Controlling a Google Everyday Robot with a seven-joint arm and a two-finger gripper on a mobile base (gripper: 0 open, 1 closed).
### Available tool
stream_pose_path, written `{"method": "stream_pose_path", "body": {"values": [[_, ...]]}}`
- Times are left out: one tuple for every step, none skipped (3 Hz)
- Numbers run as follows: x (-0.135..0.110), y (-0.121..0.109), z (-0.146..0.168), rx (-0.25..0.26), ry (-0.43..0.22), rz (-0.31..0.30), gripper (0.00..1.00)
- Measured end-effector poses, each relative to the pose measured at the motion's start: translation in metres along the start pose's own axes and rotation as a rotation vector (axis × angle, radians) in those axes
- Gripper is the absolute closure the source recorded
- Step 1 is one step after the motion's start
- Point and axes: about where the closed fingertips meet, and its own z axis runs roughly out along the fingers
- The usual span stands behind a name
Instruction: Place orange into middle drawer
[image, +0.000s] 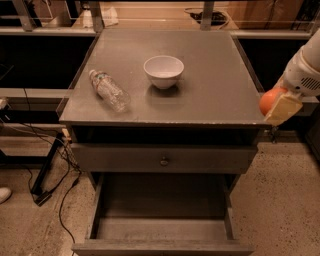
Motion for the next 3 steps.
{"method": "stream_pose_path", "body": {"values": [[0.003, -0.008, 0.005, 0.009, 0.011, 0.023, 1.0], [0.01, 0.014, 0.019, -0.028, 0.032, 0.034, 1.0], [0.008, 0.066, 0.032, -0.116, 0.043, -0.011, 1.0]]}}
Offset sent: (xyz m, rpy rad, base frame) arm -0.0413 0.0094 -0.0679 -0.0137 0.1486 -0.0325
